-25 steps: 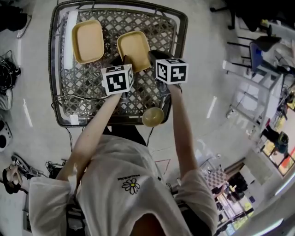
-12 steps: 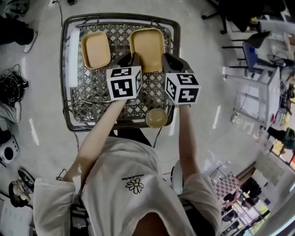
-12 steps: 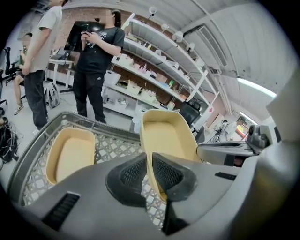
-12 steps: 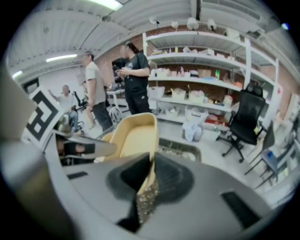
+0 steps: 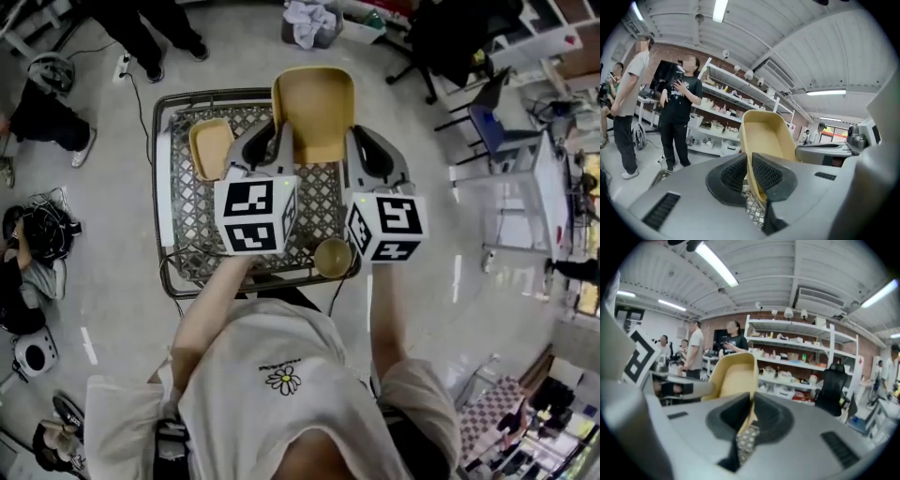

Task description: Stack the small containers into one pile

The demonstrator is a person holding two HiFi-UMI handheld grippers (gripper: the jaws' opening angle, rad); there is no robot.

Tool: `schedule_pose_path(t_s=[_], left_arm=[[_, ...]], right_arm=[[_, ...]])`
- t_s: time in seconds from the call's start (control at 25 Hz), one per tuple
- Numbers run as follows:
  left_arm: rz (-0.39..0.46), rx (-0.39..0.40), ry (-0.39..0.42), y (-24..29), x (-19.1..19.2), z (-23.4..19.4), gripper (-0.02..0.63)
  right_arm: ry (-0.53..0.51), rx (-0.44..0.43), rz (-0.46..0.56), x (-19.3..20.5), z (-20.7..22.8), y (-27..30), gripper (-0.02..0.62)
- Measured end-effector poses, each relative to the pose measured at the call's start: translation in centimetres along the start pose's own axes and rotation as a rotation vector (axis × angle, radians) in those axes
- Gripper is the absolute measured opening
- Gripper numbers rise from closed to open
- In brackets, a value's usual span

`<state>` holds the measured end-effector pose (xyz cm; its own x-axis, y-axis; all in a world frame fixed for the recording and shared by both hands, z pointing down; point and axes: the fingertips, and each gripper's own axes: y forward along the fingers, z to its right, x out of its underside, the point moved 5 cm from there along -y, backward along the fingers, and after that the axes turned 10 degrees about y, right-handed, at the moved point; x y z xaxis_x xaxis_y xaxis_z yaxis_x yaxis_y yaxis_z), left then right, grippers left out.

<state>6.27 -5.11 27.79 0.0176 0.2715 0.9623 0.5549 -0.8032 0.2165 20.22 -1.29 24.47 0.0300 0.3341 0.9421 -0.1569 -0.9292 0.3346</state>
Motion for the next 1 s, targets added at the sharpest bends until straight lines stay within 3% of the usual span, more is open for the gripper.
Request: schedule_pose_path(t_s=[0.24,0.52,0.76,1.0], left_arm=[[0.111,-0.024,0.093,-3.2,-4.4,0.5,0.052],[0.141,-0.047,0.123,-5.1,-5.3,0.6,0.052],[0.124,-0.093,0.147,-4.9,-7.2,-0.6,0.052],[-0.036,-0.163,0.192,-3.6,-6.8,-6.6,0.052]], right_arm=[[-0.016,0.007,0.11,-3.3,-1.8,-2.8,0.049],[-0.02,-0.005,0.152,-4.2,-3.0,-4.5,0.049],[-0.002,-0.044,0.145,-5.6,-3.4,-2.9,0.049],[0.105,-0.144,0.011,-4.5,-6.3,3.1,0.049]])
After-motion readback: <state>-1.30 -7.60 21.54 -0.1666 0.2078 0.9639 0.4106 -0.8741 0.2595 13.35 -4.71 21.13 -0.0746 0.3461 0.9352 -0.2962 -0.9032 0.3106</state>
